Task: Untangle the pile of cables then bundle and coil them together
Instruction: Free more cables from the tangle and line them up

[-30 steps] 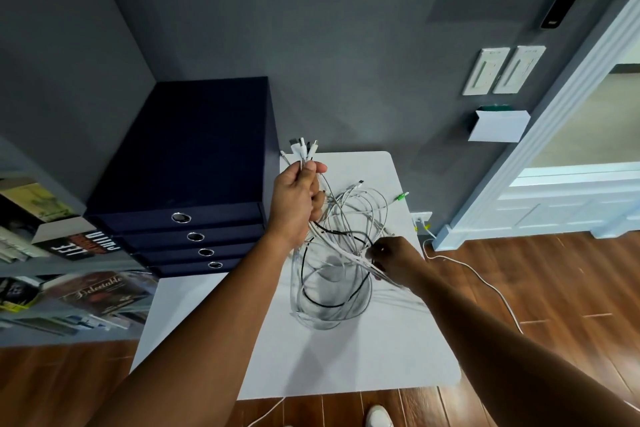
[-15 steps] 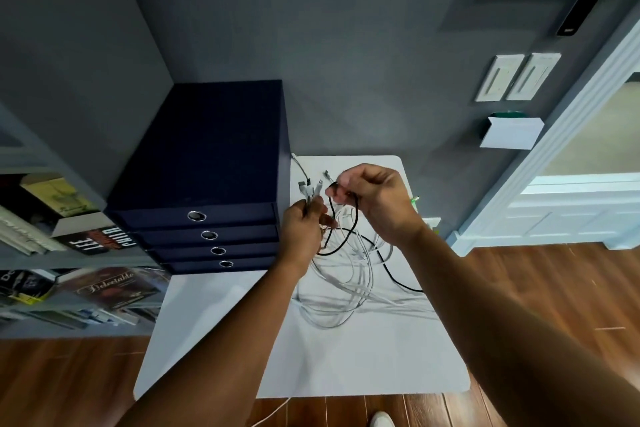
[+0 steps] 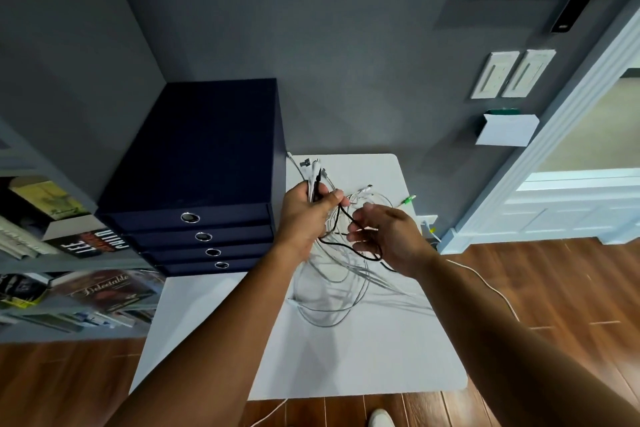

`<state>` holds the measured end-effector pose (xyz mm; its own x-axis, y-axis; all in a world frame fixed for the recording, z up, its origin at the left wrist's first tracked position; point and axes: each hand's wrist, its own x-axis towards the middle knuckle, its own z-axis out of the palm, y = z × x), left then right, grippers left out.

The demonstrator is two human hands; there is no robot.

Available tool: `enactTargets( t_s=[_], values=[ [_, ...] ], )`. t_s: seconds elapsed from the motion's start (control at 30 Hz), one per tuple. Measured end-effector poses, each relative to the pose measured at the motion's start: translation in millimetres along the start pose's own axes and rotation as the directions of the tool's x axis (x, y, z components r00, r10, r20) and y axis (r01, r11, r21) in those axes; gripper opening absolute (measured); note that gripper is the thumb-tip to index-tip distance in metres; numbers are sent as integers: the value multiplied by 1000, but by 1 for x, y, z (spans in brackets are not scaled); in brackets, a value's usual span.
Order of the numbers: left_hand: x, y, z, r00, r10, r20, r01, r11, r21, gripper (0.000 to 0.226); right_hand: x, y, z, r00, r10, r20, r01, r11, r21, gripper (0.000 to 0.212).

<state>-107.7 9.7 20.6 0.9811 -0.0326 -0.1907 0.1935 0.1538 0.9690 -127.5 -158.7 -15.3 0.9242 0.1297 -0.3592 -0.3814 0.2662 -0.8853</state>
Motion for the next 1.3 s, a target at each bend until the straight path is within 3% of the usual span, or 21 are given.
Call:
enactTargets(
  t_s=[0.1,0.23,0.33,0.47,0.63,0.77,0.97,1.13,1.3],
  values=[
    [-5,11,7,995,37,88,-34,999,-37,29,9,4,6,1000,-16,-1,16,978,-210,5],
    [-13,27,12,980,88,178,-68,991,-116,29,16,5,23,1000,-1,10,4,931,-364,12],
    [-10,28,4,978,97,185,-74,989,-127,30,18,7,29,998,38,-40,-48,959,-280,21],
    [-13,23,-7,985,104,136,-97,994,-57,29,22,-4,29,998,-28,-63,8,957,-290,10],
    [-4,-1,-17,984,176,7,-175,978,113,23,31,-44,23,981,-139,-135,82,929,-361,17],
    [5,-19,-18,966,235,-112,-205,952,226,26,31,-72,31,986,-132,-106,88,934,-345,13],
    [14,-28,-16,951,253,-177,-198,940,277,29,30,-93,50,972,-126,-197,-3,835,-550,6],
    [12,-27,-12,957,249,-147,-216,954,207,24,25,-107,62,968,-243,-61,225,950,-217,2],
    [5,-14,-5,971,235,-38,-231,969,88,16,24,-120,76,928,-368,-48,370,929,26,10]
  ],
)
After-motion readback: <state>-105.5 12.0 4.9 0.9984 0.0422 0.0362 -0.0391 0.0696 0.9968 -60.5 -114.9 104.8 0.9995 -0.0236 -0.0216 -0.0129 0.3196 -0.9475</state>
